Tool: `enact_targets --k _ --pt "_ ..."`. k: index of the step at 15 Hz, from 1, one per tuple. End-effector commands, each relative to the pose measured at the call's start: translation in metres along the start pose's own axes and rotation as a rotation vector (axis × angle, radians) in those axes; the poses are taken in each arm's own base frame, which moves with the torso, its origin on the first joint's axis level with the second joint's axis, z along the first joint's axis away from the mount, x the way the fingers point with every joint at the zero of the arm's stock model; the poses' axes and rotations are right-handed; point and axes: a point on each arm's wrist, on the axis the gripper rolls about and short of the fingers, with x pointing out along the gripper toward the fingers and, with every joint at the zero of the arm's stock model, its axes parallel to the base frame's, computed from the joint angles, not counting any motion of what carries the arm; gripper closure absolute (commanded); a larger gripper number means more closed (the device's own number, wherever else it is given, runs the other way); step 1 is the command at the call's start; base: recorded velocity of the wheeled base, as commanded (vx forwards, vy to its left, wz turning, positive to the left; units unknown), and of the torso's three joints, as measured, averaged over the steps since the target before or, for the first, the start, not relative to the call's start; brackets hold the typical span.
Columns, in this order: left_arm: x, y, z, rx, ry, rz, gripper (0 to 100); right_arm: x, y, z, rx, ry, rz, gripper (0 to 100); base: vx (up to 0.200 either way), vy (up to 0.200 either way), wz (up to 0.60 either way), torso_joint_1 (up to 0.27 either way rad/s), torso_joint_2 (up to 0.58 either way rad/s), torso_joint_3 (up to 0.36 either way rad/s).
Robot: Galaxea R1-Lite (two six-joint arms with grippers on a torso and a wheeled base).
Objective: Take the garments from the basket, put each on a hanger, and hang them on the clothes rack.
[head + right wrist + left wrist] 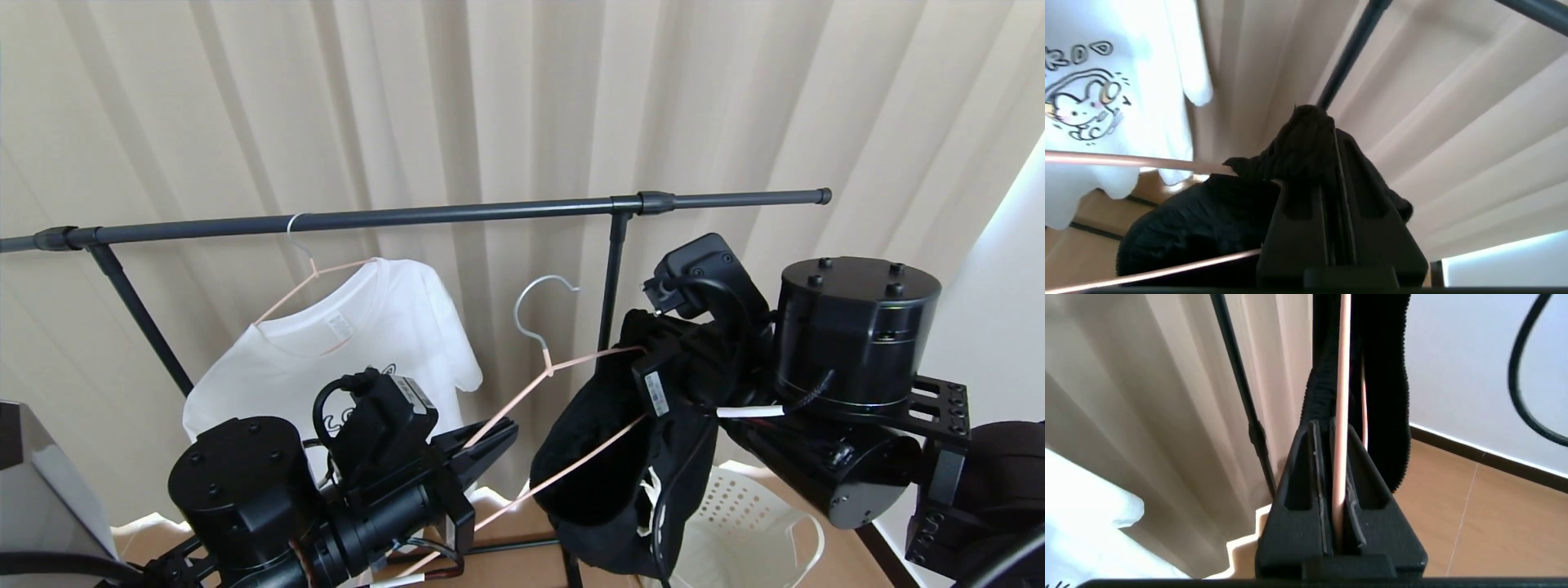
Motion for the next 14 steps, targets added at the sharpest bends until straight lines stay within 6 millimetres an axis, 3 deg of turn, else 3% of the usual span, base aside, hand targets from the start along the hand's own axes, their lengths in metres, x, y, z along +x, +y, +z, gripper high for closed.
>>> enact_targets --k 1,9,13,14 --pt "0.000 0.000 0.000 0.000 0.000 -0.001 100 -0.010 0.003 0.009 0.016 -0.033 0.019 100 0.000 0.000 0.00 0.000 0.00 0.000" --pt "-0.002 0.003 0.003 0.004 -0.010 0.012 100 -0.028 0.021 0.033 0.164 -0.112 0.101 100 0.000 0.000 0.00 0.000 0.00 0.000" --pt "-0.005 0.003 0.008 0.012 -0.031 0.014 100 -0.031 0.025 0.035 0.183 -0.119 0.119 100 0.000 0.000 0.00 0.000 0.00 0.000" --pt "-0.005 0.003 0.008 0.011 -0.028 0.014 100 -0.030 0.026 0.034 0.191 -0.117 0.120 0 0.000 0.000 0.00 0.000 0.00 0.000"
